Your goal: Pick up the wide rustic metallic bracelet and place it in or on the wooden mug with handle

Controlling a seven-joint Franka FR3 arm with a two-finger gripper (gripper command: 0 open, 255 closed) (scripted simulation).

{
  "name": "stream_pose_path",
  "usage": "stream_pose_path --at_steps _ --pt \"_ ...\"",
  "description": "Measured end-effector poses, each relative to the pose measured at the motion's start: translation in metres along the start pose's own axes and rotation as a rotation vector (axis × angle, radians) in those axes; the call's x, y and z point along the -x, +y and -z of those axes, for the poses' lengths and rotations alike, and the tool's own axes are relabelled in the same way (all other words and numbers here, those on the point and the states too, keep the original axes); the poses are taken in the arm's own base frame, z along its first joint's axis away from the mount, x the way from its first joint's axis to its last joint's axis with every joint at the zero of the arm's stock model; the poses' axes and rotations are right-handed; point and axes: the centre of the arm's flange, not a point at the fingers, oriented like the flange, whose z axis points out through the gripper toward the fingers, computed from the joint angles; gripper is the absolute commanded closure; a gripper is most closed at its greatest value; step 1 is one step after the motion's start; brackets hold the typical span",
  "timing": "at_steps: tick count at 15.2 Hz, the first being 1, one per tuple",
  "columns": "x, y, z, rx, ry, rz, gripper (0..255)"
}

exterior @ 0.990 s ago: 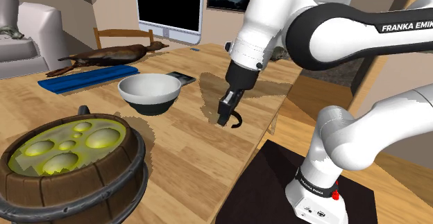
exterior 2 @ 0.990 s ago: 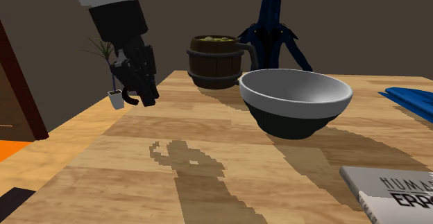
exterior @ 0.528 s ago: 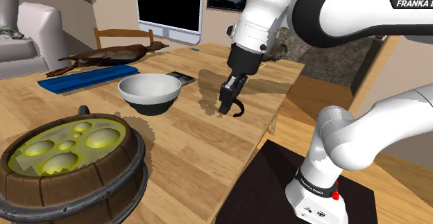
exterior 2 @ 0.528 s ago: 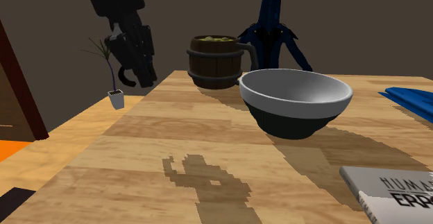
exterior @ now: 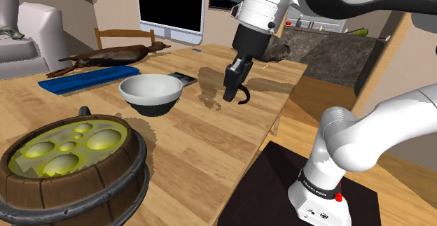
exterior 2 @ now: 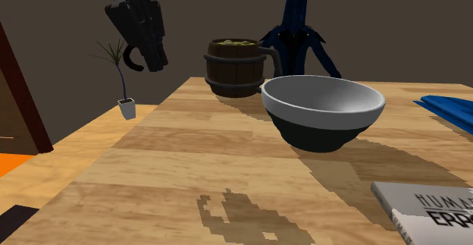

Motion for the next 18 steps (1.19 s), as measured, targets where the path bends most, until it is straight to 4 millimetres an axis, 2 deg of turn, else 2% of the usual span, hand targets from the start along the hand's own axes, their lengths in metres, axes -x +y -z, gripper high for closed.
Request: stream_pose_path --at_steps 17,18 --pt "-0.018 -0.006 0.087 0.0 0.0 0.0 255" --pt "-0.023 -0.012 0.088 0.0 0.0 0.0 255"
